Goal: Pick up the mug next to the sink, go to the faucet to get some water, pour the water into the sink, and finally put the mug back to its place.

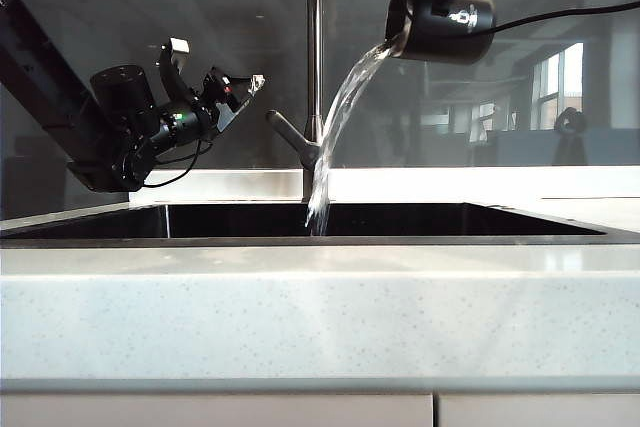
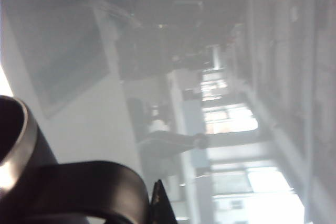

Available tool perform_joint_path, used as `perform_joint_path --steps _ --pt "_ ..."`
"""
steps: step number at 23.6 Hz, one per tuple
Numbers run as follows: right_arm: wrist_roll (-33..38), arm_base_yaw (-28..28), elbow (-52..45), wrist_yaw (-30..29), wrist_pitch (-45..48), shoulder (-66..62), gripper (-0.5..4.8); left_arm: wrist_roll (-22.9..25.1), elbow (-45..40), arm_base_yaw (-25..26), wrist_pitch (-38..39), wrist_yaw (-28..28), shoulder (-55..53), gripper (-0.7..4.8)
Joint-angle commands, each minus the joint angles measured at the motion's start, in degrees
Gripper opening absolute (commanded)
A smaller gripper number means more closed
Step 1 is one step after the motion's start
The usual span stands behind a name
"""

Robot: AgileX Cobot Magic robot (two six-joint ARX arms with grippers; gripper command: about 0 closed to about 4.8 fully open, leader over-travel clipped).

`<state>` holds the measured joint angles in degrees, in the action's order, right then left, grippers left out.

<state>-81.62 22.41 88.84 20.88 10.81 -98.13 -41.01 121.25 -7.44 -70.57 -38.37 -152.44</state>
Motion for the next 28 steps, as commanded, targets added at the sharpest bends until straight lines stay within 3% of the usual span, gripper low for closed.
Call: perform_joint_path --steps 1,15,28 --pt "-6.6 0.7 0.7 -0.1 4.6 1.0 0.00 -1.2 0.3 -0.1 -1.3 -0.2 0.3 3.68" --pt "-16.6 1.9 0.7 -0.2 6.2 1.5 -0.01 -1.5 0.3 -0.1 -1.6 -0.2 0.3 3.68" --pt "-16.8 1.9 0.7 -0.2 6.2 2.1 -0.01 -1.5 0.3 -0.1 -1.6 -0.2 0.3 3.68"
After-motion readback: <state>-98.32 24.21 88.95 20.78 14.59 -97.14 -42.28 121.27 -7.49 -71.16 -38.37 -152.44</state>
